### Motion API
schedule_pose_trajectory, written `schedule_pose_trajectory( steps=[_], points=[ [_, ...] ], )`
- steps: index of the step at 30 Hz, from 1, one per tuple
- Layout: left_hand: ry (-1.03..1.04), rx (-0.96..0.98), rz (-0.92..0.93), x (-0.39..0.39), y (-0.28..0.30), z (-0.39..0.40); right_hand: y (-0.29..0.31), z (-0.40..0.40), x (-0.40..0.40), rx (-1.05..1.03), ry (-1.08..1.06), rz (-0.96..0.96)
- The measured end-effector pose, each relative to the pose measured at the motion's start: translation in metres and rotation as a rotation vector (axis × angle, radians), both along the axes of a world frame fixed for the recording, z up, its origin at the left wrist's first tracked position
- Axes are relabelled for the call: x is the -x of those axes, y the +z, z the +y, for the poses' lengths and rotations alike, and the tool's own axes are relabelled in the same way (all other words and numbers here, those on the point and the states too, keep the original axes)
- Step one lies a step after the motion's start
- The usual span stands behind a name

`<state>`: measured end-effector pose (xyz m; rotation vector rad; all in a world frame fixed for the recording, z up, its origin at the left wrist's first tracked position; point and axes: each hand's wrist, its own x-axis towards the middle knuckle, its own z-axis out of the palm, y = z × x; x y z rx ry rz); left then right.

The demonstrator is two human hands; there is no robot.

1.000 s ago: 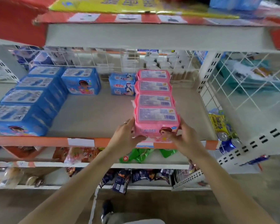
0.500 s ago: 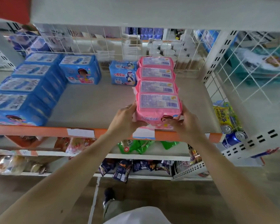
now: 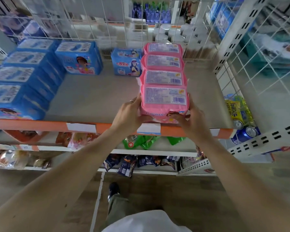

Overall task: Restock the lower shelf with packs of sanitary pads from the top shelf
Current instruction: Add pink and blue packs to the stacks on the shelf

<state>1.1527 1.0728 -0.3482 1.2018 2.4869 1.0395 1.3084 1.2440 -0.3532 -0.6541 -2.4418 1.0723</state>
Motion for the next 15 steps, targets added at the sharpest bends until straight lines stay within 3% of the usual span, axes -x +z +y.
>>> schedule_pose_trajectory(
  steps=[9, 15],
  points=[
    [0.023, 0.029, -0.009, -0.013, -0.003, -0.014, 0.006, -0.012, -0.008, 0.075, 0.031, -0.063],
    [0.078, 0.130, -0.178, -0.009, 0.014, -0.022, 0.019, -0.017, -0.019, 0.126, 0.043, -0.086]
  ],
)
